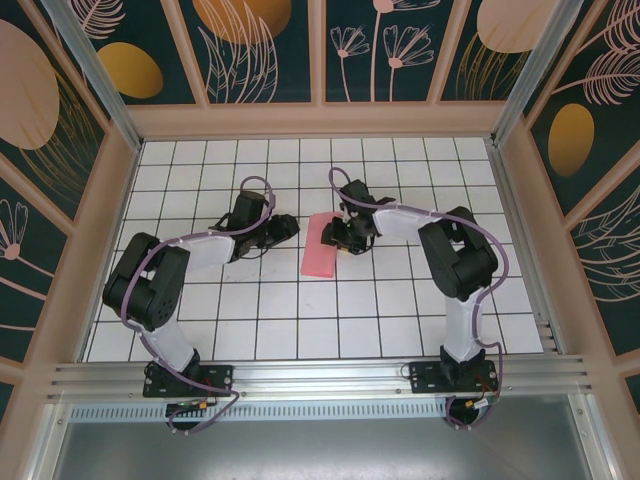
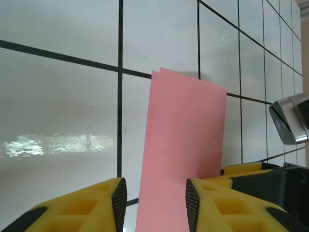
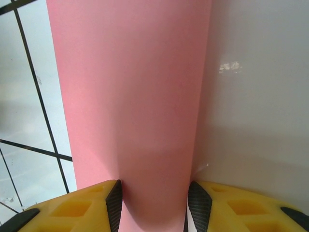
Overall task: Fold a paper plane with a square sheet of paper (pick it up from the middle)
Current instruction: Hold the square sheet of paper at the center of the table.
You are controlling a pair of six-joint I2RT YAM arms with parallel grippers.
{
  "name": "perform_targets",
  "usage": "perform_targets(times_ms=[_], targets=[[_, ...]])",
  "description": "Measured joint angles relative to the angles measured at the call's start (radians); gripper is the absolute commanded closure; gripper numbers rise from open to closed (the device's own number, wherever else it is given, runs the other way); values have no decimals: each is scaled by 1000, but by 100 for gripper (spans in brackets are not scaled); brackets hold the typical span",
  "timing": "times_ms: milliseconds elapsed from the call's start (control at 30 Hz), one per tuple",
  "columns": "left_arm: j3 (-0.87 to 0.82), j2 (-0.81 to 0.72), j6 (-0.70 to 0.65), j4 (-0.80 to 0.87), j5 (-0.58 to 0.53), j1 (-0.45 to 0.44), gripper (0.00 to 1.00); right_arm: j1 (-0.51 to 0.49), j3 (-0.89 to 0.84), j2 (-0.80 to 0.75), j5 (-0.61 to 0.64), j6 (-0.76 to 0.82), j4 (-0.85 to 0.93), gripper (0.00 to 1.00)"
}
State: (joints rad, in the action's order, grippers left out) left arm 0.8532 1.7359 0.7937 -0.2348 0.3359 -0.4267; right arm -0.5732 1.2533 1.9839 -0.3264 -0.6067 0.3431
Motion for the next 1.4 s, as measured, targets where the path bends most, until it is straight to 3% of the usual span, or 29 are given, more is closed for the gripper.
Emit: perform_targets(times_ms=[500,1400], targets=[[-100,-33,-8,-115,-48,0,60,-16,56,34,39,51,80,54],[-90,87,-6,-214,190,0,73,-18,108,72,45,50,147,54]])
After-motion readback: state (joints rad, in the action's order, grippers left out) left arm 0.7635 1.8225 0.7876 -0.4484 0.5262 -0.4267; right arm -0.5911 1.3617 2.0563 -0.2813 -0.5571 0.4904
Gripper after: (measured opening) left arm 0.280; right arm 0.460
